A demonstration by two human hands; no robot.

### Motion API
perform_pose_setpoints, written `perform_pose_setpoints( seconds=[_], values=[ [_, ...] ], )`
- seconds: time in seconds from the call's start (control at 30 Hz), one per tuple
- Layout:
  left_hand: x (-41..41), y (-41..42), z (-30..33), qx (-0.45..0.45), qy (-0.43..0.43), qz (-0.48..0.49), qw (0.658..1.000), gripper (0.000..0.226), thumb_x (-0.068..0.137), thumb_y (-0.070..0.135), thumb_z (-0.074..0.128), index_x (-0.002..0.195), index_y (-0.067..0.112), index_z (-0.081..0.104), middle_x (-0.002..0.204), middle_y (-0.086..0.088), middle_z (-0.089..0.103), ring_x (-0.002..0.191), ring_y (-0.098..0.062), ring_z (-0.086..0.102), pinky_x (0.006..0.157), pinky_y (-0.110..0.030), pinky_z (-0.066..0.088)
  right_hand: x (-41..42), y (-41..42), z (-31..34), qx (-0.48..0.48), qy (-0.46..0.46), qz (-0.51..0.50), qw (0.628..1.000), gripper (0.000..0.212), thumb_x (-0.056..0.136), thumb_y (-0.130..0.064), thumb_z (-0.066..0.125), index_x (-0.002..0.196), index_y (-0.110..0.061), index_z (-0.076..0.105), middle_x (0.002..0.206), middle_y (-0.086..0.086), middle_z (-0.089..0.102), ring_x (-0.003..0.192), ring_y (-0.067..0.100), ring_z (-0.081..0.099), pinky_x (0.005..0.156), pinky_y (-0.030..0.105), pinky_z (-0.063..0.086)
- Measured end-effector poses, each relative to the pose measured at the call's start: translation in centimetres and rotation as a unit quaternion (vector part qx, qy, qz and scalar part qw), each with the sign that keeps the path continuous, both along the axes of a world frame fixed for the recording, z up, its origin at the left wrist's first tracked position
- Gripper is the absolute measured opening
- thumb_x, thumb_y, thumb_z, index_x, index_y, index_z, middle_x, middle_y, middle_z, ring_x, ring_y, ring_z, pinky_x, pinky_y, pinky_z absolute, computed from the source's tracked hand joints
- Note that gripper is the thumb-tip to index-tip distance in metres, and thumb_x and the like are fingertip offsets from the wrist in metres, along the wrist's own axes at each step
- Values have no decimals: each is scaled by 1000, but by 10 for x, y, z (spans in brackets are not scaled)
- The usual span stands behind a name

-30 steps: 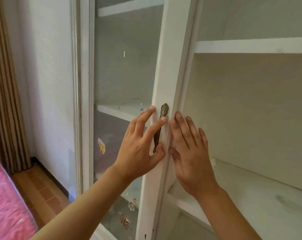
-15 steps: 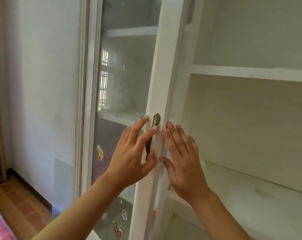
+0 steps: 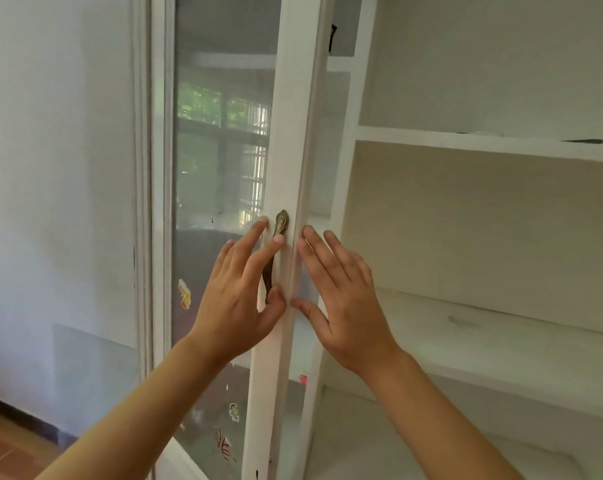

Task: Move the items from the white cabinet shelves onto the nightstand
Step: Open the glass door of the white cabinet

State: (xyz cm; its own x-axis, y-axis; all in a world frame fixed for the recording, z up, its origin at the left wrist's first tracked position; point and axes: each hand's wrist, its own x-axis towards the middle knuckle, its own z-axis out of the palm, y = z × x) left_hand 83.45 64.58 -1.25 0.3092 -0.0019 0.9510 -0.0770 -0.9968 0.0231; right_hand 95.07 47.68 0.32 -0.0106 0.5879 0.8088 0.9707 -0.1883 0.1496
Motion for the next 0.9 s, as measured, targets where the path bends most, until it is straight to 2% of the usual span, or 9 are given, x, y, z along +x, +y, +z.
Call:
perform_pose_setpoints(
  seconds=[0.3, 0.5, 0.67, 0.9],
  values=[
    [-47, 5, -3, -19, -9, -28, 999, 82, 88, 10, 75, 157, 17, 31, 169, -12, 29, 157, -27, 29, 117, -65, 35, -53, 1, 2, 0, -31, -17, 999, 77, 105, -41, 60, 167, -18, 20, 176, -3, 10, 163, 20, 6, 127, 53, 21],
    [-90, 17, -3, 6, -18, -16, 1000, 65, 96, 26, 58, 155, 14, 34, 165, -14, 37, 154, -31, 35, 116, -65, 35, -89, 14, 2, 6, -42, 16, 999, 77, 103, -42, 62, 165, -14, 25, 175, 1, 15, 163, 24, 9, 125, 59, 24],
    [-126, 35, -7, 12, -36, 31, 999, 62, 100, 34, 53, 156, 16, 35, 162, -14, 42, 153, -34, 35, 115, -66, 34, -118, 31, 2, 7, -45, 54, 998, 79, 102, -42, 66, 164, -13, 27, 175, 3, 17, 163, 25, 10, 124, 62, 24],
    [-178, 41, -10, -9, -7, 115, 993, 60, 107, 52, 39, 160, 23, 34, 165, -8, 38, 156, -31, 28, 117, -65, 31, -143, 55, 1, 25, -53, 106, 993, 82, 98, -42, 72, 163, -14, 31, 174, 3, 19, 162, 27, 14, 122, 64, 26]
  ],
)
